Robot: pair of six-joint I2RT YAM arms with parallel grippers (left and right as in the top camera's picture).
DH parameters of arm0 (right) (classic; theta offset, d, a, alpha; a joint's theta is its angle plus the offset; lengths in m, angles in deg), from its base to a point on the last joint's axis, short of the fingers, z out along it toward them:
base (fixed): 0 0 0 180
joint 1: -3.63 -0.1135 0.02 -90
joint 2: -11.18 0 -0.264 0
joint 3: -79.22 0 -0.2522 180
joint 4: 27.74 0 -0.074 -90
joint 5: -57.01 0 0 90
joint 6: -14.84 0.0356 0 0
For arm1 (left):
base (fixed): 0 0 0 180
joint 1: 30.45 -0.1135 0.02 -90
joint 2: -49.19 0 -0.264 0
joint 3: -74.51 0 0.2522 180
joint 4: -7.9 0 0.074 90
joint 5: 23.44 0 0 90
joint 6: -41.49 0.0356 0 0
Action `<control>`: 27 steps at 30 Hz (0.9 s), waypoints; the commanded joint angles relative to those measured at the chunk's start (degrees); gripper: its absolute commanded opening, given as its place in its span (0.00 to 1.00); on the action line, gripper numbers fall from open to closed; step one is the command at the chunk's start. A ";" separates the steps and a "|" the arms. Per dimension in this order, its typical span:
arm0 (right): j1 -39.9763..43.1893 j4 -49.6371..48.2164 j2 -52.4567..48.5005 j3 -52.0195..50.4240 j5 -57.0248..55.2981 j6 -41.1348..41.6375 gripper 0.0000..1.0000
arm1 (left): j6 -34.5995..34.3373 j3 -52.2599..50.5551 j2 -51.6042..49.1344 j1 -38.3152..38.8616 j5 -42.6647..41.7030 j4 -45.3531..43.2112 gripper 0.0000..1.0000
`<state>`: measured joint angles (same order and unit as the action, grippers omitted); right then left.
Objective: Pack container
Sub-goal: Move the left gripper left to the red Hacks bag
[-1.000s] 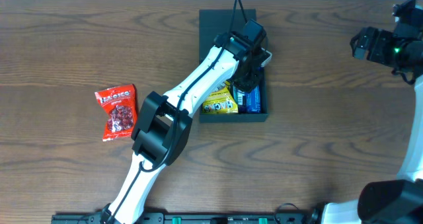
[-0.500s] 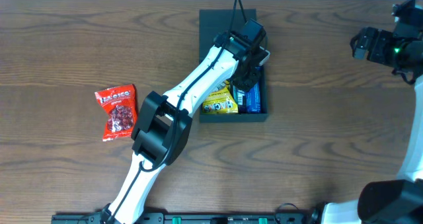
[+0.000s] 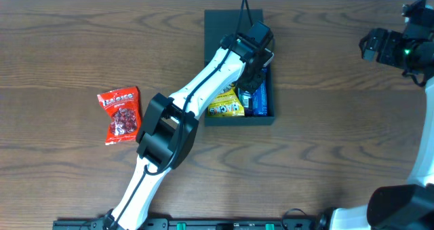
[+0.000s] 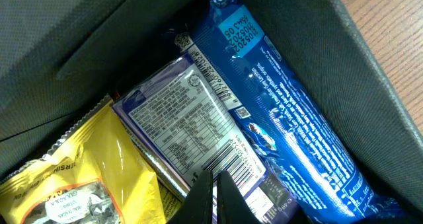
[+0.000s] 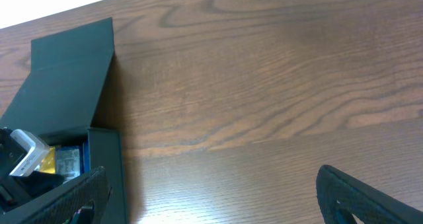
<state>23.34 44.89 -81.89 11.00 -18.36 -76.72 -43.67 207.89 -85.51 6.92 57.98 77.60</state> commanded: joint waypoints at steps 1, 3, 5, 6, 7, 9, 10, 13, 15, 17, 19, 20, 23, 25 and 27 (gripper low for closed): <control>0.52 -0.09 -0.20 -0.33 0.63 -0.85 0.99 | -1.03 0.52 -2.45 -0.31 2.60 0.57 0.06; 0.52 -0.13 -0.20 -0.33 0.63 -0.85 0.99 | -1.31 0.61 -2.38 -0.31 2.54 0.66 0.06; 0.52 -0.17 -0.20 -0.31 0.63 -0.85 0.99 | -2.12 1.07 -1.99 -0.31 2.08 1.01 0.06; 0.52 -0.15 -0.20 -0.31 0.63 -0.85 0.99 | -2.10 1.42 -1.60 -0.31 1.42 1.09 0.06; 0.52 -0.17 -0.20 -0.33 0.63 -0.85 0.99 | -2.16 1.99 -0.98 -0.31 0.87 1.09 0.06; 0.52 -0.17 -0.20 -0.33 0.63 -0.85 0.99 | -2.29 3.87 0.83 -0.31 0.90 1.51 0.06; 0.52 -0.24 -0.20 -0.31 0.66 -0.85 0.99 | -2.29 5.35 2.01 -0.33 1.20 2.16 0.06; 0.52 -0.37 -0.20 -0.31 0.66 -0.83 0.99 | -3.19 9.09 6.01 -0.74 5.66 4.61 0.06; 0.52 -0.35 -0.20 -0.33 0.66 -0.83 0.99 | -4.87 9.66 9.38 -1.70 10.73 5.79 0.06; 0.52 -0.37 -0.20 -0.31 0.66 -0.83 0.99 | -5.95 9.66 12.39 -3.74 14.10 7.91 0.06; 0.52 -0.59 -0.20 -0.33 0.68 -0.83 0.99 | -6.99 9.66 14.29 -7.28 15.08 12.00 0.06; 0.52 -0.85 -0.20 -0.31 0.70 -0.81 0.99 | -8.04 9.64 14.56 -9.55 15.10 14.64 0.06; 0.52 -1.84 -0.20 -0.33 1.31 -0.83 0.99 | -11.15 9.40 14.69 -15.34 14.73 21.00 0.06; 0.52 -2.62 -0.20 -0.31 1.95 -0.83 0.99 | -12.11 8.74 14.73 -18.78 14.75 23.69 0.06; 0.52 -3.43 -0.20 -0.31 1.97 -0.81 0.99 | -12.17 7.96 14.78 -21.75 14.75 25.20 0.06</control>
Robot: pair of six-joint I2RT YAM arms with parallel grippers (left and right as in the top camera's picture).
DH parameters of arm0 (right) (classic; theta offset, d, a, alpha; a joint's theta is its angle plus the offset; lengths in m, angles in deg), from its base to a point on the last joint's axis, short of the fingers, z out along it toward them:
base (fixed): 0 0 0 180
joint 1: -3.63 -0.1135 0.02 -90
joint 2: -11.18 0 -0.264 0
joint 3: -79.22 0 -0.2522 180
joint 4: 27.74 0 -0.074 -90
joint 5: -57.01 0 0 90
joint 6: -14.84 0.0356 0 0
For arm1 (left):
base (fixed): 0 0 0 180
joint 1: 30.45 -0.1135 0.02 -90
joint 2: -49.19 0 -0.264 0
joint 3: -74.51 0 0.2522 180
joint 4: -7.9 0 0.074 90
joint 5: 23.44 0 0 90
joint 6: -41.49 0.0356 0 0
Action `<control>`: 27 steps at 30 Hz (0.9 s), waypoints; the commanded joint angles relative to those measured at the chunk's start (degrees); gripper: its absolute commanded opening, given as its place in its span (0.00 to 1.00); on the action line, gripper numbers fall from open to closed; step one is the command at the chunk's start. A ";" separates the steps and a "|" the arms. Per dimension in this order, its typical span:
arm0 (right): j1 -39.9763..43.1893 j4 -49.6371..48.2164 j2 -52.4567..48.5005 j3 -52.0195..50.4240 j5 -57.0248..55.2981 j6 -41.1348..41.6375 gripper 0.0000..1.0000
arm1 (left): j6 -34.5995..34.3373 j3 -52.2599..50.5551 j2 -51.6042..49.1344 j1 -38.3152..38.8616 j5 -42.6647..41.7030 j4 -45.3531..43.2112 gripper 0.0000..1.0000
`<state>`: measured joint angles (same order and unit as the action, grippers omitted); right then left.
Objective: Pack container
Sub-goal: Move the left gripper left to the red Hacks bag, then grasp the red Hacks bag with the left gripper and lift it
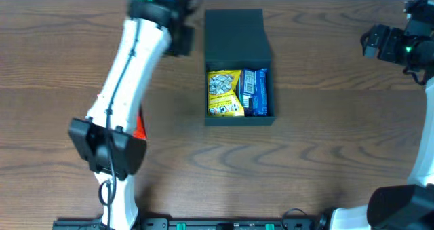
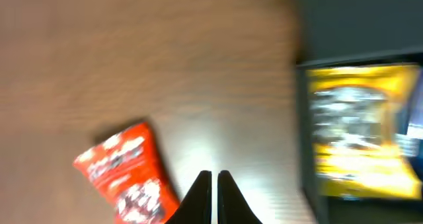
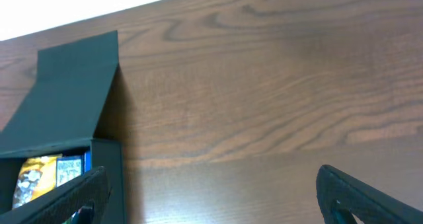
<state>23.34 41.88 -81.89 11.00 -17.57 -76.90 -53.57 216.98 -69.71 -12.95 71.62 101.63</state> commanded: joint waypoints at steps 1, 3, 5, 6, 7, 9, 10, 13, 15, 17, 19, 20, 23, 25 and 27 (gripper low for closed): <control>0.52 -0.74 -0.20 -0.31 1.18 -0.61 1.00 | -2.27 -1.79 -0.96 -2.97 1.09 1.49 0.06; 0.52 -1.11 -0.20 -0.33 1.16 -0.63 0.99 | -2.27 -3.76 -0.37 -4.52 1.09 1.44 0.06; 0.52 -1.49 -0.20 -0.33 1.16 -0.63 0.99 | -2.23 -6.34 0.55 -5.64 1.16 1.22 0.06; 0.52 -1.75 -0.20 -0.31 1.16 -0.63 0.99 | -1.97 -7.80 1.16 -6.05 1.38 1.11 0.06; 0.52 -2.16 -0.20 -0.33 1.16 -0.63 0.99 | -1.11 -9.57 2.03 -6.56 1.44 1.07 0.06; 0.52 -2.99 -0.20 -0.33 1.16 -0.61 0.99 | 0.11 -14.47 5.03 -7.74 1.44 0.17 0.06; 0.50 -3.23 -0.20 -0.33 1.16 -0.61 0.99 | 0.57 -16.35 6.16 -8.07 1.42 -0.50 0.06; 0.50 -4.02 -0.20 -0.33 1.16 -0.46 0.99 | 1.01 -26.36 11.58 -9.77 1.46 -4.83 0.06; 0.50 -4.33 -0.20 -0.33 1.16 -0.46 0.99 | 0.44 -33.77 14.73 -11.30 0.50 -8.98 0.06; 0.50 -4.68 -0.20 -0.33 1.16 -0.46 0.99 | -0.33 -42.14 17.64 -13.27 -1.29 -14.25 0.06; 0.50 -4.94 -0.20 -0.33 1.18 -0.46 0.99 | -0.33 -48.00 18.99 -14.75 -1.36 -18.10 0.06; 0.50 -5.07 -0.20 -0.33 1.18 -0.46 0.99 | -0.33 -50.62 19.21 -15.50 -1.49 -20.22 0.10; 0.50 -5.07 -0.20 -0.33 1.38 -0.46 0.99 | -0.28 -56.11 19.15 -17.11 -1.49 -26.12 0.71; 0.46 -5.07 -0.20 -0.33 1.62 -0.44 0.99 | -0.28 -58.88 19.15 -18.03 -1.51 -30.14 0.89; 0.46 -5.03 -0.20 -0.33 1.62 -0.44 0.99 | -0.28 -59.80 19.12 -18.56 -1.51 -31.80 0.95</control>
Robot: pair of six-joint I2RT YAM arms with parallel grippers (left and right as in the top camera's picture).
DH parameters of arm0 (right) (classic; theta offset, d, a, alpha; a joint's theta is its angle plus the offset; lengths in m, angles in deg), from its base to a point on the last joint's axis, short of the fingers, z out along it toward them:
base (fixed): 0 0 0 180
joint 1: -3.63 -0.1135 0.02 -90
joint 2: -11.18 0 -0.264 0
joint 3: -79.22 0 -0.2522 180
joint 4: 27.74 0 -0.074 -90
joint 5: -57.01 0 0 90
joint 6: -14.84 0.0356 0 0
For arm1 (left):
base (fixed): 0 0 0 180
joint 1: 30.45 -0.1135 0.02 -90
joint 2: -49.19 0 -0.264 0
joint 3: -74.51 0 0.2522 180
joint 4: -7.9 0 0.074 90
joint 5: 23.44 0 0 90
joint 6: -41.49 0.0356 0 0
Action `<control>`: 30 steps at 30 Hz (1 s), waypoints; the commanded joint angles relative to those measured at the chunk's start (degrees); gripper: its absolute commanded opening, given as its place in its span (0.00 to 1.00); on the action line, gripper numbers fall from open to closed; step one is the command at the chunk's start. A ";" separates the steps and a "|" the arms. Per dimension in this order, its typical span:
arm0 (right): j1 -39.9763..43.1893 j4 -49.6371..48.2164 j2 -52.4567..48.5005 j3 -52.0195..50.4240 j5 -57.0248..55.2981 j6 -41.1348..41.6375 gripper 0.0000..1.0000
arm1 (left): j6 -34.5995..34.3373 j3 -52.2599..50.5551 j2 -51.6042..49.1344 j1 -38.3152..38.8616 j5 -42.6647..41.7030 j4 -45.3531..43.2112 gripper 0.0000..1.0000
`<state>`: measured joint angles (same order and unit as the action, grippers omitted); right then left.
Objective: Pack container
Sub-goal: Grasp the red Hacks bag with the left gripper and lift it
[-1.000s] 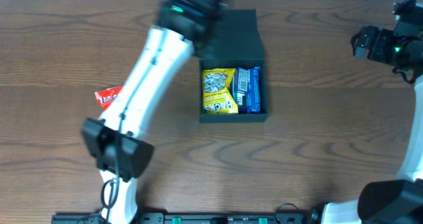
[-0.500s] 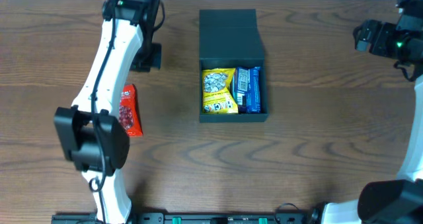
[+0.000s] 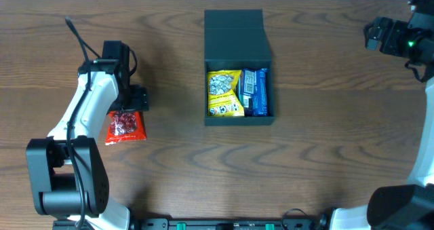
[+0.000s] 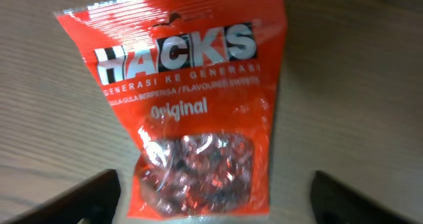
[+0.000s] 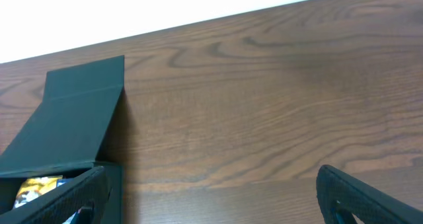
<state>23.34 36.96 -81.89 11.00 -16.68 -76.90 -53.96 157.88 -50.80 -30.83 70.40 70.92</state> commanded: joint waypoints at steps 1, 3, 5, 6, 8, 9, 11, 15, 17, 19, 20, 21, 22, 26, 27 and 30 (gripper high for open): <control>0.46 -0.07 -0.20 -0.33 0.72 -0.44 0.99 | 0.13 -1.01 0.22 -0.81 -0.28 -1.81 0.95; 0.46 0.02 -0.20 -0.33 0.72 -0.44 0.99 | 0.33 -1.51 -0.04 -1.05 -0.24 -3.08 0.95; 0.46 0.22 -0.20 -0.33 0.72 -0.44 0.99 | 0.33 -2.75 -0.44 -1.22 -0.26 -4.70 0.95; 0.46 0.26 -0.20 -0.31 0.72 -0.44 0.99 | 0.33 -3.50 -0.74 -1.22 -0.26 -5.44 0.95; 0.46 0.33 -0.20 -0.31 0.72 -0.46 0.99 | 0.28 -4.76 -1.53 -1.20 -0.31 -6.43 0.95; 0.46 0.31 -0.20 -0.33 0.72 -0.46 0.99 | 0.28 -4.96 -1.95 -1.20 -0.35 -6.49 0.95; 0.46 0.26 -0.20 -0.33 0.72 -0.44 0.99 | 0.31 -4.96 -3.52 -1.20 -0.31 -6.51 0.95; 0.46 0.26 -0.20 -0.33 0.72 -0.44 0.99 | 0.00 -4.96 -6.29 -1.20 -0.52 -6.62 0.95; 0.46 0.26 -0.20 -0.31 0.72 -0.44 0.99 | -0.92 -4.96 -6.80 -1.20 -0.52 -6.56 0.96; 0.46 0.24 -0.20 -0.33 0.72 -0.44 0.99 | -1.25 -4.94 -6.80 -1.20 -0.90 -6.82 0.96; 0.46 0.24 -0.20 -0.31 0.72 -0.44 0.99 | -1.27 -4.94 -6.80 -1.20 -0.92 -6.93 0.98; 0.46 0.24 -0.20 -0.33 0.72 -0.44 0.99 | -1.33 -4.94 -6.80 -1.20 -0.92 -6.93 0.95; 0.46 0.24 -0.20 -0.33 0.72 -0.44 0.99 | -1.44 -4.94 -6.80 -1.20 -0.90 -6.93 0.89; 0.46 0.24 -0.20 -0.33 0.72 -0.24 0.99 | -1.49 -4.94 -6.80 -1.20 -0.92 -7.48 0.51; 0.46 0.24 -0.20 -0.33 0.74 0.00 0.99 | -1.75 -4.92 -6.80 -1.20 -0.94 -7.54 0.46; 0.46 0.24 -0.20 -0.33 0.90 0.00 0.99 | -2.56 -4.00 -6.78 -1.16 -1.57 -7.34 0.40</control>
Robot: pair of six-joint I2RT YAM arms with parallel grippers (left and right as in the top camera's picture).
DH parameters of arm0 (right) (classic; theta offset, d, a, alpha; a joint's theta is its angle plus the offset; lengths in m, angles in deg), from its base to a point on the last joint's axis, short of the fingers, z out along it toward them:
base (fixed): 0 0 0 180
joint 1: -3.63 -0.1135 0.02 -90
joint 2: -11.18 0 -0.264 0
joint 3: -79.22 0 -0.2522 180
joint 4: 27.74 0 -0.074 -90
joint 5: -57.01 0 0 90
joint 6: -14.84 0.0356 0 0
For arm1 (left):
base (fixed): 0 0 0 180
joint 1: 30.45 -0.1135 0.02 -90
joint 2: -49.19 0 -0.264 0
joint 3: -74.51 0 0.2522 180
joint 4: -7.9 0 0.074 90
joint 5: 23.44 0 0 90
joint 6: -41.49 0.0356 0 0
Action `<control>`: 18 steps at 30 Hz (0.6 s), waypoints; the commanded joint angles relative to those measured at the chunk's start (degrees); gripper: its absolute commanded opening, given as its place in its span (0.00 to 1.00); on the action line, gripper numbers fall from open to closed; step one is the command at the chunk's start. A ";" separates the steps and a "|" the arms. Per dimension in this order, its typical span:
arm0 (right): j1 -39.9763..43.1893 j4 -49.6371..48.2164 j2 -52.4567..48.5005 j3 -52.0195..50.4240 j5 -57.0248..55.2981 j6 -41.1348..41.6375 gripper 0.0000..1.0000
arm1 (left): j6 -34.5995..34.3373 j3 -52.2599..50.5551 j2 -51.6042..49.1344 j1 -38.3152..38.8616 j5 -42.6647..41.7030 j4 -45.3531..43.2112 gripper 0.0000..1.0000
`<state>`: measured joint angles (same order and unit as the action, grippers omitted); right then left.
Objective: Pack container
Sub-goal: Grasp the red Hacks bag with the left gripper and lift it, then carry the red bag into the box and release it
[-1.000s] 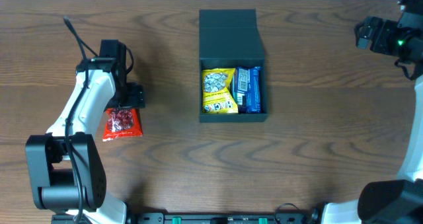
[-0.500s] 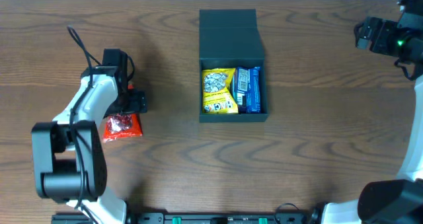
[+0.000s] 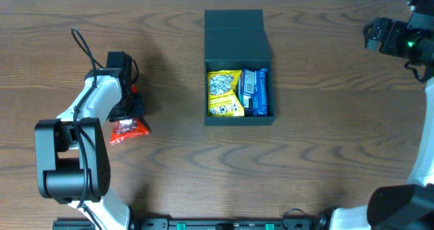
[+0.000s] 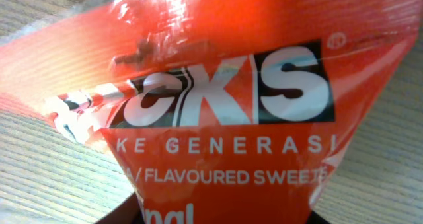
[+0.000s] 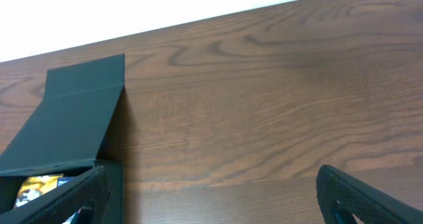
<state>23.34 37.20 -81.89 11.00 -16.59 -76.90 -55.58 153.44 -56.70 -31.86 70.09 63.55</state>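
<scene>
The red Hacks sweets bag (image 3: 126,127) lies left of centre on the table, crumpled, with its upper end under my left gripper (image 3: 127,102). It fills the left wrist view, where the red bag (image 4: 225,112) narrows down between my left gripper's (image 4: 221,219) two dark fingers, which are shut on it. The dark green box (image 3: 239,118) stands open at the middle, its lid laid flat behind. A yellow packet (image 3: 224,93) and blue packets (image 3: 254,91) lie inside. My right gripper (image 5: 211,201) hangs open at the far right, holding nothing.
The box's open lid (image 5: 73,112) shows at the left of the right wrist view, with bare wood to its right. The table's back edge (image 5: 264,2) runs along the top of that view.
My left gripper was open just above the flat red bag. Now it is lower and shut on the bag's upper part, and the bag is bunched up. The right arm is unchanged.
My left gripper was shut inside the box over the blue and yellow packets. Then it was shut and out over the table to the box's left. Then it was open above the red bag, and now it grips that bag.
</scene>
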 commanded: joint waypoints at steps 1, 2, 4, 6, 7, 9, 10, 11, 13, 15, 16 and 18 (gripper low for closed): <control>0.46 0.00 -0.20 -0.33 0.81 0.00 0.99 | -0.90 0.98 -0.85 -0.07 -1.84 0.11 0.40; 0.46 0.00 -0.20 -0.33 0.81 0.00 0.99 | -0.92 1.95 -0.83 -0.02 -2.64 0.52 0.40; 0.46 0.00 -0.20 -0.33 0.81 0.00 0.99 | -0.92 5.22 -0.83 0.11 -4.11 2.10 0.36; 0.46 0.00 -0.20 -0.33 0.81 0.00 0.99 | -0.94 9.44 -0.83 0.46 -4.66 4.26 0.31; 0.46 0.02 -0.20 -0.31 0.81 0.00 0.99 | -1.09 12.33 -0.81 1.01 -4.63 5.70 0.29; 0.46 0.09 -0.20 -0.33 0.81 0.00 0.99 | -1.09 17.11 -0.81 2.38 -4.63 7.65 0.29; 0.46 0.15 -0.20 -0.31 0.81 -0.02 0.99 | -1.09 19.43 -0.83 3.34 -4.63 8.46 0.28; 0.46 0.26 -0.20 -0.33 0.81 -0.02 0.99 | -1.07 22.14 -0.83 4.72 -4.61 9.14 0.27; 0.46 0.48 -0.20 -0.33 0.79 -0.02 0.99 | -0.87 26.27 -0.81 7.58 -4.61 9.55 0.27; 0.48 0.76 -0.20 -0.31 0.79 -0.02 0.99 | -0.85 30.16 -0.83 11.69 -4.63 9.42 0.27; 0.48 0.90 -0.20 -0.31 0.79 -0.04 0.99 | -0.85 31.98 -0.83 14.60 -4.63 8.85 0.27; 0.52 1.14 -0.20 -0.33 0.76 -0.02 0.99 | -0.70 33.97 -0.83 20.04 -4.66 7.04 0.27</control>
<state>23.34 38.08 -81.89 11.00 -16.22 -76.90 -56.24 184.65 -57.44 -17.34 66.53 71.22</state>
